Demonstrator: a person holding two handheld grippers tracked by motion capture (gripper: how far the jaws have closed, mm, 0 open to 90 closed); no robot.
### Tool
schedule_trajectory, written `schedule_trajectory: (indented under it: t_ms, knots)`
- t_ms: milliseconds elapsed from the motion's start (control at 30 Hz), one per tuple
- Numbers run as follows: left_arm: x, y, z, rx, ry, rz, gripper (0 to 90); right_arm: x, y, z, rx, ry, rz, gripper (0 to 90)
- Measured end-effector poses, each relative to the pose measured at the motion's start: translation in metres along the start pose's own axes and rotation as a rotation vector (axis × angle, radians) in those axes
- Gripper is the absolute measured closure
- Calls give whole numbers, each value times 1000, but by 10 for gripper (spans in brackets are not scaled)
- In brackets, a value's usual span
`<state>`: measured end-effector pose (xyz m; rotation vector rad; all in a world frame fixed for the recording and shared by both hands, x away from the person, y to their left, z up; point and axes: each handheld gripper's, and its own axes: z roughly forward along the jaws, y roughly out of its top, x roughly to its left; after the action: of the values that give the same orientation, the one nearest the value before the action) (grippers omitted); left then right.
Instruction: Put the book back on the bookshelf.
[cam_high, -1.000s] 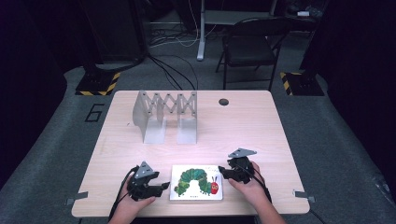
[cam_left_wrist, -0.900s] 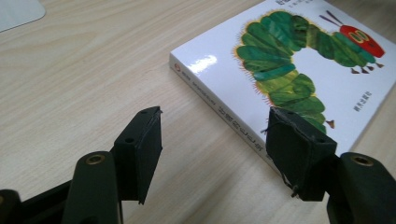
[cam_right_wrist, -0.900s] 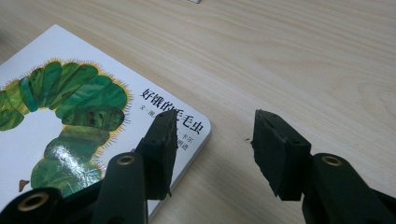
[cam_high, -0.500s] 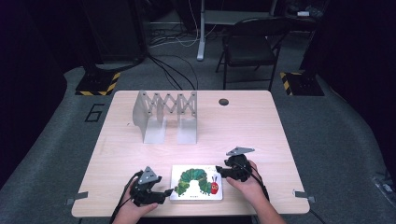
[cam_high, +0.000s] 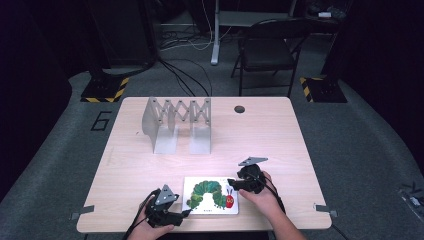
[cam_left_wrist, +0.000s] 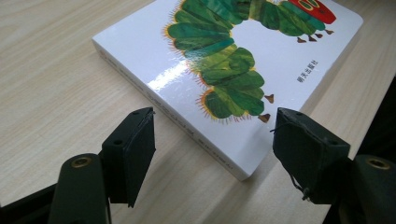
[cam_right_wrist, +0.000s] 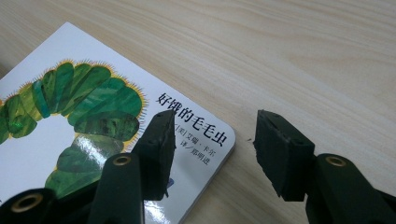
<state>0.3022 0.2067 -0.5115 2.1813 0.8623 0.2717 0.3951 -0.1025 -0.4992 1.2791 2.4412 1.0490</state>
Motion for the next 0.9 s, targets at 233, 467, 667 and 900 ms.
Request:
schedule_trajectory:
  t_ms: [233, 467, 667, 900]
  knots:
    - [-7, -2, 4, 16, -24, 11, 294, 0, 1, 4, 14, 16, 8, 478]
    - [-13, -3, 9, 29, 1, 27, 285, 2, 2, 7, 33, 26, -3, 485]
    - [-12, -3, 11, 28, 22, 28, 291, 4, 2, 9, 43, 25, 19, 503]
    - [-15, -3, 12, 25, 29, 16, 284, 1, 4, 10, 53, 24, 42, 548]
